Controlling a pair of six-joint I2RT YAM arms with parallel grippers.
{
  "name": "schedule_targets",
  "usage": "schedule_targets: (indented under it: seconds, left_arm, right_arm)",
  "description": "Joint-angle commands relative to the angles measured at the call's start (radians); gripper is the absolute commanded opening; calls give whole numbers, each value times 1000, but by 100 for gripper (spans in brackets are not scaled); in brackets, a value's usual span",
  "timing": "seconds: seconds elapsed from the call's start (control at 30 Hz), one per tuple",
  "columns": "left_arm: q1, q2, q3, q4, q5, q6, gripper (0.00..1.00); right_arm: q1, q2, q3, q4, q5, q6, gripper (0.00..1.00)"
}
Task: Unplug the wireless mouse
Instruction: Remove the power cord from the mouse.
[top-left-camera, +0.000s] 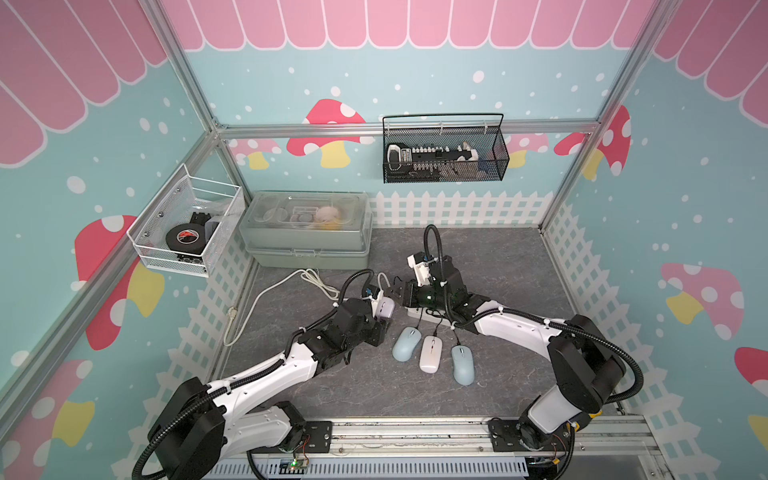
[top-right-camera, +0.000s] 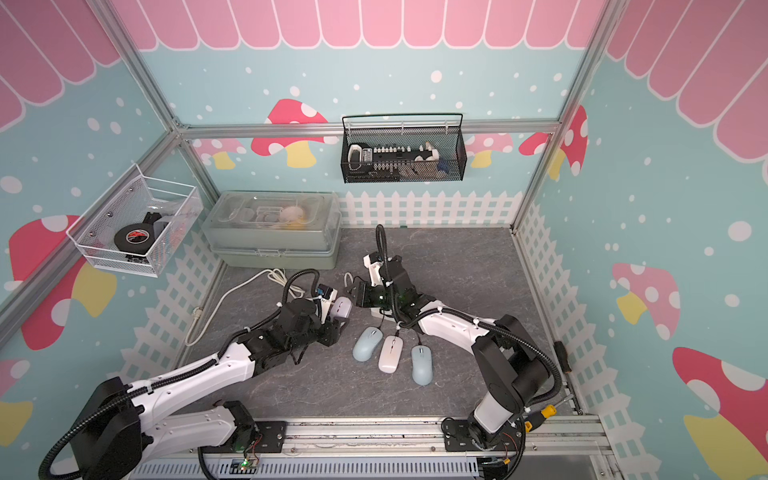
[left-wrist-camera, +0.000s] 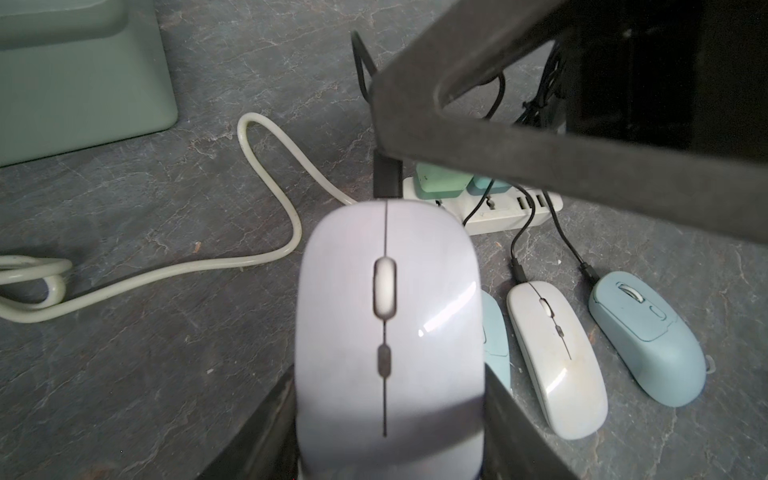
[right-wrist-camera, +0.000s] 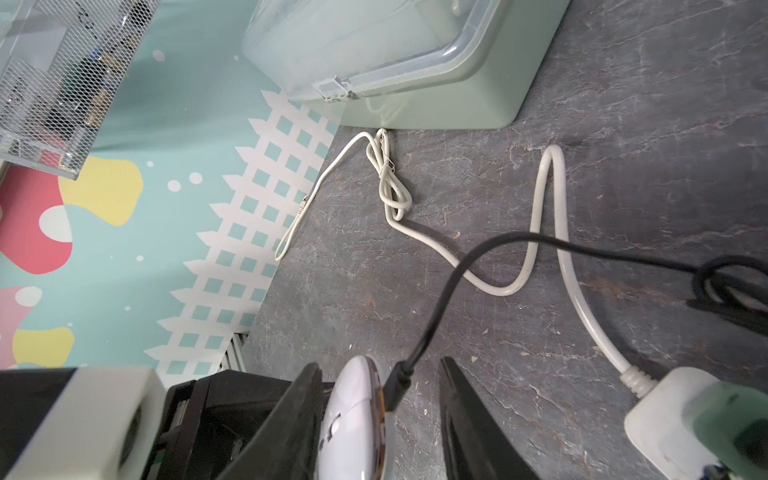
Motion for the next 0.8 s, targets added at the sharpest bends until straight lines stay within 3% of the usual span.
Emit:
schedule_targets:
  seconds: [0.0, 0.53, 0.77]
  left_arm:
    - [6, -14, 1, 28, 8, -3, 36]
    - [16, -28, -1, 32, -3, 6, 36]
    - [16, -18, 1, 30, 3, 6, 36]
  right_arm:
    - [7, 22, 24, 32, -18, 14, 44]
    - [9, 74, 42, 74, -61, 47, 25]
    - [8, 75, 43, 73, -59, 47, 22]
